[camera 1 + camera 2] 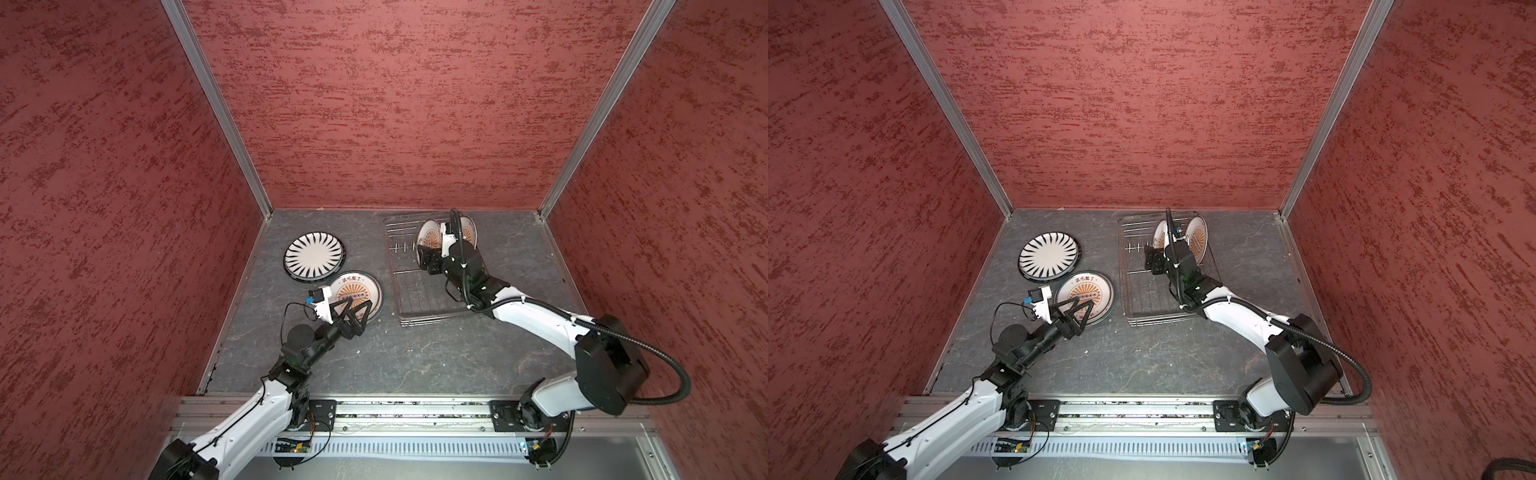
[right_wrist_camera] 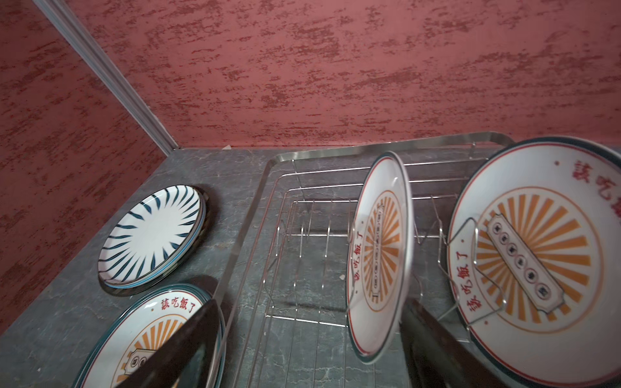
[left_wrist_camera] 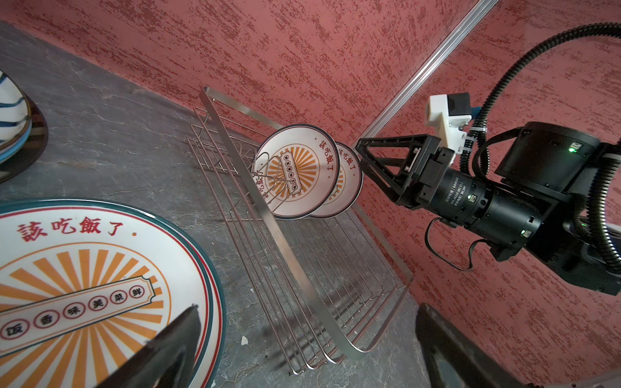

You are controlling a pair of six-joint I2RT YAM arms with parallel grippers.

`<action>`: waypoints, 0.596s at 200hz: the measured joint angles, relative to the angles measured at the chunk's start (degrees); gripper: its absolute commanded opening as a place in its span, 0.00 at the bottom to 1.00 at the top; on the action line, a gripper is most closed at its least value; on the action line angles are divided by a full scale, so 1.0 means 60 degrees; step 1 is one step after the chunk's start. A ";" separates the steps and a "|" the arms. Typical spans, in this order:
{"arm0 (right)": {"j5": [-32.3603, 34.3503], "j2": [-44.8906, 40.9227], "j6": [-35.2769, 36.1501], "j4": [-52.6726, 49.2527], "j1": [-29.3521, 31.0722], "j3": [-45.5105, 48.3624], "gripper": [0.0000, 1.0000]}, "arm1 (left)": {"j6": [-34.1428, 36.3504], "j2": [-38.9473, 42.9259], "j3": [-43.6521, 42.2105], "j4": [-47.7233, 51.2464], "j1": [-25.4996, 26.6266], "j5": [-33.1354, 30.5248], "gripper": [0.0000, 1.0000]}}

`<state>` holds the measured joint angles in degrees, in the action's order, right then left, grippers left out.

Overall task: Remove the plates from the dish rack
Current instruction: 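Grasp the top rim of the next sunburst plate in the rack with the right gripper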

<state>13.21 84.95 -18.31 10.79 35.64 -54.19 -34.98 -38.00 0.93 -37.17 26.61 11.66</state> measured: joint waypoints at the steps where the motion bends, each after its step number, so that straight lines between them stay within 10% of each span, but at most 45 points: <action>1: 0.0004 0.0000 -0.0004 -0.0011 -0.0007 0.0000 0.82 | 0.0000 -0.0004 0.0000 -0.0007 0.0004 -0.0004 0.99; 119: 0.0419 0.1228 0.0062 -0.1392 -0.1002 -0.1676 0.47 | 0.1060 -0.2331 0.0568 -0.1111 0.1173 0.0557 1.00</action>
<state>15.73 92.31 -17.93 2.44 29.63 -64.25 -28.62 -51.99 4.34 -43.83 33.65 15.00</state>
